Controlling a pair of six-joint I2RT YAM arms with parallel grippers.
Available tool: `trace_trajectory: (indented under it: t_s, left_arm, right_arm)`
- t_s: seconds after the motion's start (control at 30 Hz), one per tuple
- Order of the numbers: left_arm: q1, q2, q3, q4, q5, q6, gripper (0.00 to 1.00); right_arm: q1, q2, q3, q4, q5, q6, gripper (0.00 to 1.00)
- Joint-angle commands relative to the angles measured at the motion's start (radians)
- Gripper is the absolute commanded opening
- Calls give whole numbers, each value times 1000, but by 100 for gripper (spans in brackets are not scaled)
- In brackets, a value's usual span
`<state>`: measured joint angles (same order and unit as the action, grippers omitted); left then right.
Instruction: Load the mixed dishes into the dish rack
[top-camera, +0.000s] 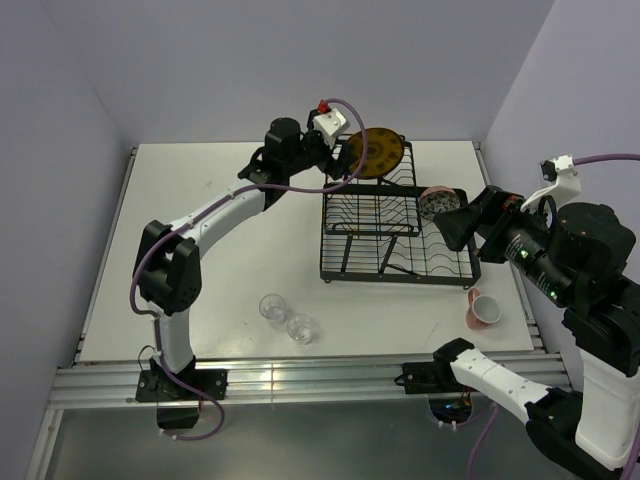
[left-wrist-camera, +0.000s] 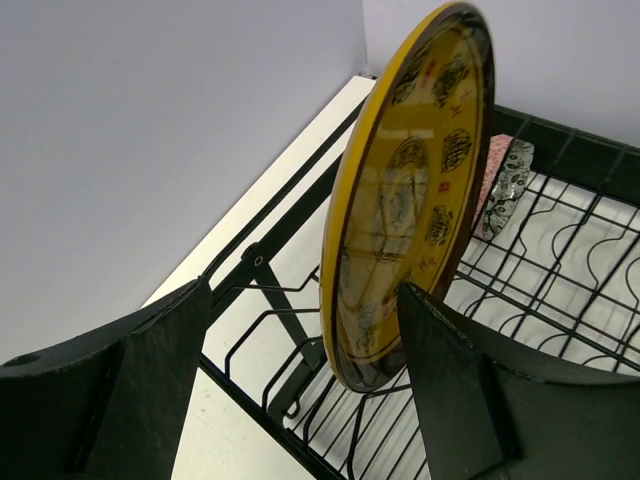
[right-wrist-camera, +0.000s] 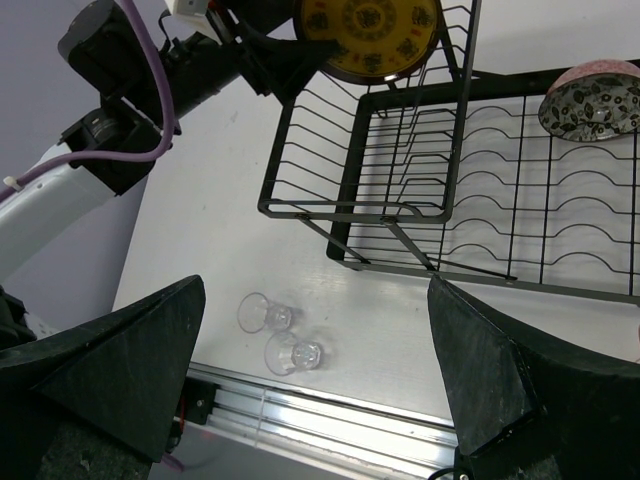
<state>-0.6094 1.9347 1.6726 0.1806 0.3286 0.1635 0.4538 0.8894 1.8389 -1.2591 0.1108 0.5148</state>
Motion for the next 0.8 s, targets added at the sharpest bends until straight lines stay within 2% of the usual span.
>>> trace_trajectory:
  t_s: [0.0,0.43,0.77]
  left_arm:
    - [0,-75,3,11,43,7,81]
    - [13,-132,-14,-32,89,-16,88]
    - [19,-281,-155,-33,104,-53,90]
  right_arm:
    - [-3,-6,-3,12,-5,-13,100]
    - [-3,-9,-7,21,-16,-13,100]
    - [-3,-20,-49,33,-30,-18,100]
